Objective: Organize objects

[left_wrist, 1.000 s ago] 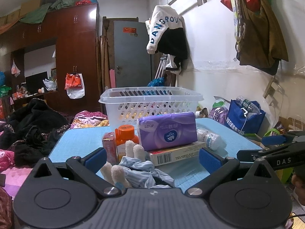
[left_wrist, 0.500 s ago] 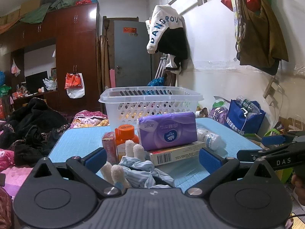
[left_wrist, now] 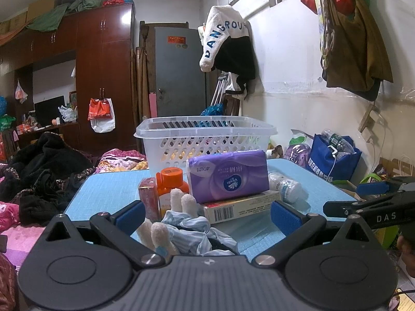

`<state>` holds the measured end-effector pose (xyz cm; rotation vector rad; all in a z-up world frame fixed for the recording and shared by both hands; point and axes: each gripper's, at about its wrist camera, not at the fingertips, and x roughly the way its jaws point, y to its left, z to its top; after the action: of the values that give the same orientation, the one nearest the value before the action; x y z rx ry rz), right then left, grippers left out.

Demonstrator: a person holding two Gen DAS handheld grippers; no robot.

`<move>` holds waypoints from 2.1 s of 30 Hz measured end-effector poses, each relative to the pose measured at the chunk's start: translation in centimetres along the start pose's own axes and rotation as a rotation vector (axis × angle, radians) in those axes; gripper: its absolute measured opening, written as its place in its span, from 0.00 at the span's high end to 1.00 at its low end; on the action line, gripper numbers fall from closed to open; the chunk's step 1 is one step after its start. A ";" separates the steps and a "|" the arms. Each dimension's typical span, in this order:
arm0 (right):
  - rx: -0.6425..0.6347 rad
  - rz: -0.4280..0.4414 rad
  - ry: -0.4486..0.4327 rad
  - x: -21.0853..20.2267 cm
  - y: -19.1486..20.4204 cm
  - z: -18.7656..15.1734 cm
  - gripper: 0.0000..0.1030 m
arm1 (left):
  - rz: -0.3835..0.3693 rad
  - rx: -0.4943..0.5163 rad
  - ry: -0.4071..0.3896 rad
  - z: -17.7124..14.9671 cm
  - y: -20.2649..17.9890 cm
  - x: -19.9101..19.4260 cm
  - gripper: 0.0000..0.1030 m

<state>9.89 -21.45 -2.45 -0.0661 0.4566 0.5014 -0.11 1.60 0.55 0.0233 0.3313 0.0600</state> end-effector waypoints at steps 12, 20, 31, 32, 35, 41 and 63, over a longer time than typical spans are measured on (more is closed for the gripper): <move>0.002 0.000 0.004 0.1 0.0 0.0 0.00 | 0.001 -0.003 -0.012 -0.3 0.2 0.2 0.00; 0.035 0.042 -0.021 0.3 -0.5 0.0 0.00 | -0.035 -0.030 -0.075 0.5 1.7 -0.1 0.00; 0.020 0.084 -0.084 2.6 -2.2 0.7 0.00 | 0.152 -0.060 -0.132 2.4 7.8 -0.4 0.00; 0.019 0.090 -0.072 3.0 -2.3 0.9 0.00 | 0.160 -0.058 -0.119 2.5 8.2 0.3 0.00; 0.003 0.084 -0.046 4.3 -2.3 1.7 0.00 | 0.139 -0.052 -0.052 2.7 9.4 3.2 0.04; 0.039 0.098 0.000 7.5 -3.8 2.9 0.13 | 0.087 -0.076 0.068 3.1 11.2 8.9 0.30; 0.042 0.162 0.111 11.5 -4.4 2.5 0.46 | -0.014 -0.106 0.079 2.5 11.6 10.8 0.47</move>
<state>21.96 -19.69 -5.46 -0.0166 0.5844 0.6490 10.27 13.86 -0.20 -0.0871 0.4066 0.0647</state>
